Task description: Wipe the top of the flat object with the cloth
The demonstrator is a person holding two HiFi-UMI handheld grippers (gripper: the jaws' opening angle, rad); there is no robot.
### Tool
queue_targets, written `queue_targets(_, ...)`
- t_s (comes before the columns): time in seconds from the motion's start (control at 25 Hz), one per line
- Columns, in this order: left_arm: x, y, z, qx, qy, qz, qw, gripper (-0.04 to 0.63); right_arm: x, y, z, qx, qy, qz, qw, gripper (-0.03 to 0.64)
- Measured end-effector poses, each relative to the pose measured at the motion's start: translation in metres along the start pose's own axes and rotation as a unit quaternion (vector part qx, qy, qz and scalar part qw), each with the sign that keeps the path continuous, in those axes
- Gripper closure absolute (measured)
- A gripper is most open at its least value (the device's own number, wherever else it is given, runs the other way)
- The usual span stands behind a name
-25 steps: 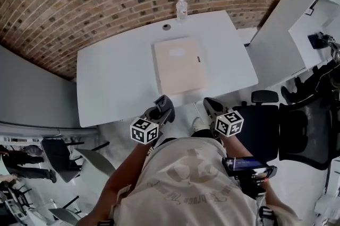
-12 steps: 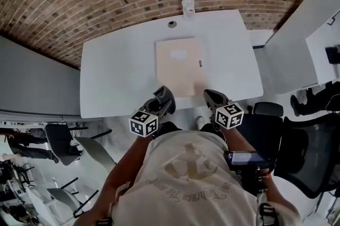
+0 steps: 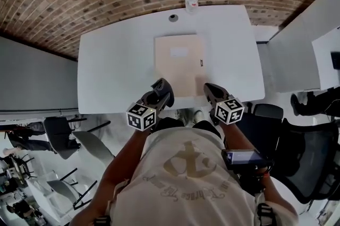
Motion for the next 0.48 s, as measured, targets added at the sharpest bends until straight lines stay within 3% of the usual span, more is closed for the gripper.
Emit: queue_targets(0.48, 0.034, 0.053, -0.041, -0.011, -0.062, -0.013, 0.9979, 0.486, 0.042, 0.031, 0.014, -0.011, -0.062, -0.021, 0.998, 0.594)
Point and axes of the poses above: the fingertips, and each gripper's own axes: x forward along the fingers, z to its right, y out of its top, the point moved 4 cm from there along -x, backward along the fingers, and after that the axes turned 14 degrees about -x, right-handed, at the moved point
